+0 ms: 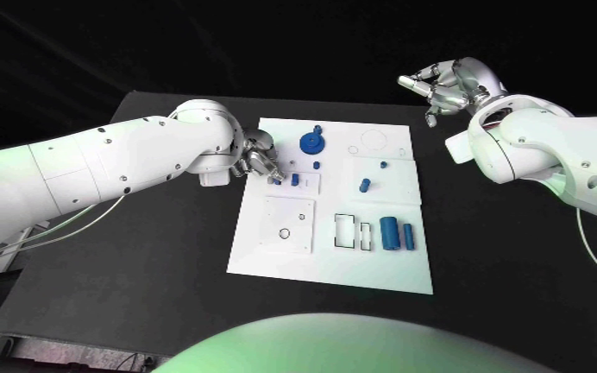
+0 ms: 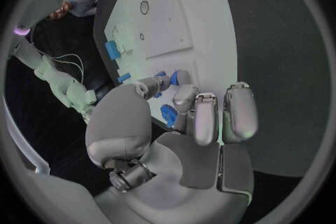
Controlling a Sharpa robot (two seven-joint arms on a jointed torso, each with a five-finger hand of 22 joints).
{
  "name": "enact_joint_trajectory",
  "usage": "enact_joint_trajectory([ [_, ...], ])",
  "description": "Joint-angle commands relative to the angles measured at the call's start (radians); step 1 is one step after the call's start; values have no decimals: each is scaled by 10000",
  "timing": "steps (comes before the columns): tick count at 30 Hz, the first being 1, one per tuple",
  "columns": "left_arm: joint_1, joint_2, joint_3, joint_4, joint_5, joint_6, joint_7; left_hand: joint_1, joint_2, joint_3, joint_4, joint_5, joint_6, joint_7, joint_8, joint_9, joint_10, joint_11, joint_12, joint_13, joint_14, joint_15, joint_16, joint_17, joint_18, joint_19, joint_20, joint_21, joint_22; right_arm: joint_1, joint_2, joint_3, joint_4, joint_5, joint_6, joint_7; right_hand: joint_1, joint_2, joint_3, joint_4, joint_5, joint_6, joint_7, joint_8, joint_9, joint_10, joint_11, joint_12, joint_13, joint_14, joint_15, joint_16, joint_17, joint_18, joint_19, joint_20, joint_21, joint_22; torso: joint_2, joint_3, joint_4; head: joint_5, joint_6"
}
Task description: Assemble the parts on the task board
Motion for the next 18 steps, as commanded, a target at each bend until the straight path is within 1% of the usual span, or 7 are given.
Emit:
enact_joint_trajectory([
  [1, -16, 29, -9, -17, 79, 12, 22, -221, 14, -346, 185, -74, 101, 5, -82, -17, 27, -25, 57, 28, 742, -77, 33, 1628, -204, 47, -43, -53, 7, -2, -2, 4, 8, -53, 43, 47, -7, 126, -52, 4, -20, -53, 12, 53, -11, -40, -9, -23, -9, 204, -53, -57, -10, 166, 64, 9, -40, 0, -6, -3, 1, -3, 1],
  [6, -16, 25, -8, -68, 80, -69, -25, -285, 29, -838, 457, -75, 130, 10, -122, -17, 19, -19, 49, 30, 741, -73, 31, 1627, -205, 54, -39, -58, 15, -2, -3, 4, 6, -53, 40, 47, 12, 134, -83, 1, -20, -68, 14, 61, -21, -49, -8, -33, -24, 200, -52, -72, -26, 166, 66, 9, -51, -1, -1, -1, 0, -13, 1],
  [10, -16, 16, -4, -94, 80, -113, -70, -283, 28, -945, 513, -70, 128, 12, -135, -18, 17, -17, 48, 32, 742, -71, 32, 1629, -208, 63, -38, -52, 33, -2, -7, 4, 7, -53, 37, 46, 15, 137, -95, 2, -20, -74, 15, 63, -24, -56, -7, -40, -32, 194, -51, -88, -49, 174, 50, 9, -97, -34, 2, -1, -4, -37, 1],
  [13, -16, 6, -1, -95, 80, -130, -89, -283, 35, -999, 548, -63, 129, 13, -141, -18, 13, -15, 43, 27, 741, -70, 31, 1628, -206, 57, -37, -58, 23, -2, -9, 4, 7, -53, 37, 46, 15, 137, -95, 2, -20, -74, 15, 63, -24, -56, -7, -40, -32, 194, -51, -88, -49, 174, 50, 9, -97, -34, 0, -5, -9, -22, 1],
  [18, -16, -43, 31, -61, 124, -257, -56, -285, 47, -1133, 640, -50, 132, 16, -156, -18, 11, -12, 43, 33, 742, -69, 33, 1631, -206, 57, -36, -62, 22, -2, -11, 4, 4, -53, 36, 47, 15, 137, -95, 2, -20, -74, 15, 63, -24, -56, -7, -40, -32, 194, -51, -88, -49, 174, 50, 9, -97, -34, -1, -4, -8, -30, 1],
])
